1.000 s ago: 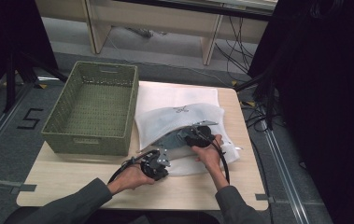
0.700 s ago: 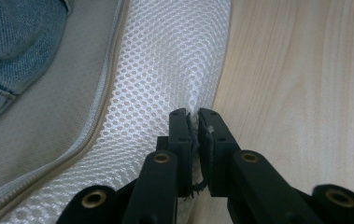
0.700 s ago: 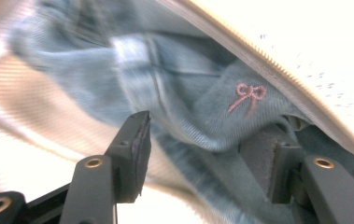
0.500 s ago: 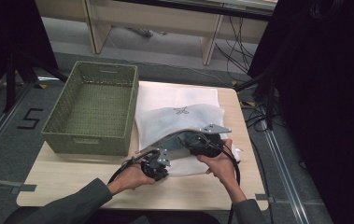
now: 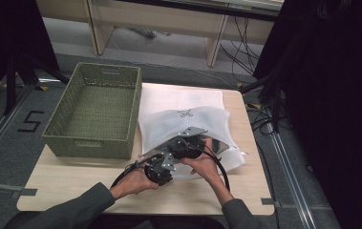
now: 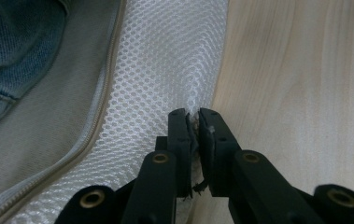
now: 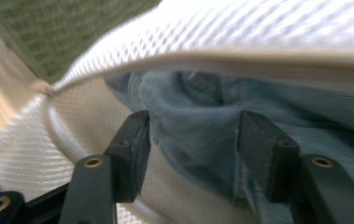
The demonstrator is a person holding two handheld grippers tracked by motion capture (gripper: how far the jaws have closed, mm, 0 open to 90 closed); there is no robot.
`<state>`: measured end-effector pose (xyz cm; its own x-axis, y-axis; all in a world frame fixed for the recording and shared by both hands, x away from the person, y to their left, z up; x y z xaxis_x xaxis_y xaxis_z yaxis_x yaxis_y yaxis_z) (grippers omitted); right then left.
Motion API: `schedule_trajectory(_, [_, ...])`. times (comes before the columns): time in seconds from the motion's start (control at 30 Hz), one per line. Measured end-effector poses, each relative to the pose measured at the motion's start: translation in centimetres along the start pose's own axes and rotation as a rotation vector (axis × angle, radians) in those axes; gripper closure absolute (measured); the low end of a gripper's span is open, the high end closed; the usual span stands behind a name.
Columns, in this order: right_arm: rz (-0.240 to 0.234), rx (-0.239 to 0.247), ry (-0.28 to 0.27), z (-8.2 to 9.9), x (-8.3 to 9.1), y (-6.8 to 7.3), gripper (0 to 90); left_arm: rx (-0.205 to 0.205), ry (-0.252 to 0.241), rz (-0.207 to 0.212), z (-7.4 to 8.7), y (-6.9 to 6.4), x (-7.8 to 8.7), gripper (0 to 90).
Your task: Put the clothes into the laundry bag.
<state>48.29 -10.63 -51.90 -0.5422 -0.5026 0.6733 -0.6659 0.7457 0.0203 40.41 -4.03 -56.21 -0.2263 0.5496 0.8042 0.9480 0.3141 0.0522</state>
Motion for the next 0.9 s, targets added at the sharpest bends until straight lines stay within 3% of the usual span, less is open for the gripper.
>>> schedule_trajectory(0.03, [0.004, 0.010, 0.011, 0.2, -0.5, 0.1, 46.5, 0.006, 0.000, -0.003, 0.0, -0.1, 0.0, 82.3])
schedule_trajectory(0.13, [0.041, 0.085, 0.083, 1.3, -2.3, 0.0, 63.5, -0.024, 0.008, -0.001, 0.0, 0.0, 0.0, 82.9])
schedule_trajectory(0.2, [0.067, 0.088, 0.100, 2.0, -3.3, -0.4, 75.8, -0.023, 0.001, -0.011, 0.0, 0.0, 0.0, 83.5])
schedule_trajectory(0.3, [0.117, 0.068, 0.081, 2.0, -4.1, -1.5, 81.9, -0.043, 0.018, -0.009, 0.1, 0.1, 0.1, 85.1])
schedule_trajectory(0.37, [0.130, 0.048, 0.073, 1.7, -4.4, -1.9, 82.6, -0.020, 0.002, -0.009, 0.0, -0.1, 0.0, 85.6])
schedule_trajectory(0.47, [0.182, 0.055, 0.023, 1.0, -5.6, -3.2, 82.7, -0.029, -0.001, -0.015, 0.0, -0.1, 0.0, 86.4])
schedule_trajectory(0.57, [0.190, 0.029, 0.021, 0.6, -6.0, -3.8, 82.1, -0.029, 0.008, -0.008, 0.1, 0.0, 0.1, 86.4])
schedule_trajectory(0.6, [0.177, 0.033, 0.016, 0.4, -6.1, -3.9, 81.1, -0.018, 0.002, -0.008, 0.0, -0.1, 0.0, 86.4])
schedule_trajectory(0.63, [0.170, -0.009, 0.025, 0.5, -6.0, -3.6, 79.6, -0.034, 0.011, -0.010, 0.1, 0.0, 0.1, 86.3])
schedule_trajectory(0.8, [0.126, 0.022, 0.029, 0.8, -4.6, -2.6, 69.4, -0.006, -0.001, -0.001, 0.0, -0.1, 0.0, 86.1])
schedule_trajectory(0.9, [0.080, -0.003, 0.028, 0.6, -2.9, -1.7, 62.8, -0.006, -0.002, 0.000, 0.0, -0.1, 0.0, 85.5])
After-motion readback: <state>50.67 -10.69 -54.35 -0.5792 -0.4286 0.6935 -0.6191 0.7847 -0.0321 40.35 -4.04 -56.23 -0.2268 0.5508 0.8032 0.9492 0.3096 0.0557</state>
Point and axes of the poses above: each handheld gripper's, and its own axes: x roughly backward along the jaws, z roughly out of its underside, y roughly to its left, the point moved 8 cm from there along -x, roughly forward along the jaws, and after that the axes turned 2 degrees about -x, right-handed, at the moved point
